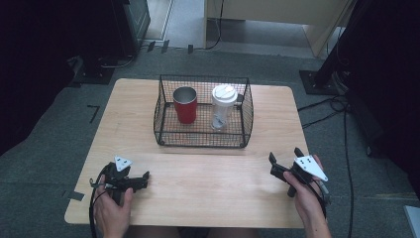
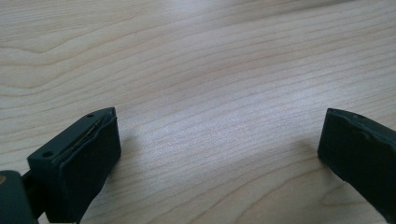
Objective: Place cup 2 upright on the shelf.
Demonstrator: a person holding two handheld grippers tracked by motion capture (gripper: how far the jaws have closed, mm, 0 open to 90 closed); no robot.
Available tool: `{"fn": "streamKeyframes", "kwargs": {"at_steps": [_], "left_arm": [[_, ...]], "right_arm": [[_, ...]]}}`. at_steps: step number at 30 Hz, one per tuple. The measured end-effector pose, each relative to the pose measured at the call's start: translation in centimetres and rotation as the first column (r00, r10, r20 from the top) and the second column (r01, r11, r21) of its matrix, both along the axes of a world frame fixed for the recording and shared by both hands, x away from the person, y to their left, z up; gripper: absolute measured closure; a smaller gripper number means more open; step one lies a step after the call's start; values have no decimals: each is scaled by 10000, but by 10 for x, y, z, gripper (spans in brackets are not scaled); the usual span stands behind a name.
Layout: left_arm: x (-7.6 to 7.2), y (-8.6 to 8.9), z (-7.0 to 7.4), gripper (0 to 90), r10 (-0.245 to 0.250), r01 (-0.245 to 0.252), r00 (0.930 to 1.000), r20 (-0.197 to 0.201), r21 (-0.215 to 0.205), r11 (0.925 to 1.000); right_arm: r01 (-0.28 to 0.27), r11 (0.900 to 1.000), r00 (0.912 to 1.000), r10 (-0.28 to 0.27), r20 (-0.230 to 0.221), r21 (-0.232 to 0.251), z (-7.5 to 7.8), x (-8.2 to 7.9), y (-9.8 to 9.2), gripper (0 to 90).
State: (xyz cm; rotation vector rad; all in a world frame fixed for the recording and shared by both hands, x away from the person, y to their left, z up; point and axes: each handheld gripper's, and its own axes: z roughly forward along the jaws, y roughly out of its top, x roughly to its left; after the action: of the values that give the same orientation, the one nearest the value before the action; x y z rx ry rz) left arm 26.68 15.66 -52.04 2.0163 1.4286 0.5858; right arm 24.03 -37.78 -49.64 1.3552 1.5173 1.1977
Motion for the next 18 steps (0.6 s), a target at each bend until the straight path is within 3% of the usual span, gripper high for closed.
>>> {"fn": "streamKeyframes", "kwargs": {"at_steps": [5, 9, 13, 18], "left_arm": [[0, 0, 0, 0, 10, -10, 10000, 16, -8, 10000], [0, 0, 0, 0, 9, -9, 10000, 6, -8, 10000], [0, 0, 0, 0, 6, -6, 10000, 4, -6, 10000], [0, 0, 0, 0, 4, -4, 10000, 5, -3, 10000]], "right_arm": [[282, 9996, 9994, -283, -175, -78, -9, -9, -14, 50], [599, 9974, 9969, -618, -491, -404, -17, -14, -26, 50], [930, 9929, 9881, -1013, -1158, -745, -24, -18, -36, 50], [953, 9888, 9751, -1159, -1891, -1146, -25, -23, -48, 50]]}}
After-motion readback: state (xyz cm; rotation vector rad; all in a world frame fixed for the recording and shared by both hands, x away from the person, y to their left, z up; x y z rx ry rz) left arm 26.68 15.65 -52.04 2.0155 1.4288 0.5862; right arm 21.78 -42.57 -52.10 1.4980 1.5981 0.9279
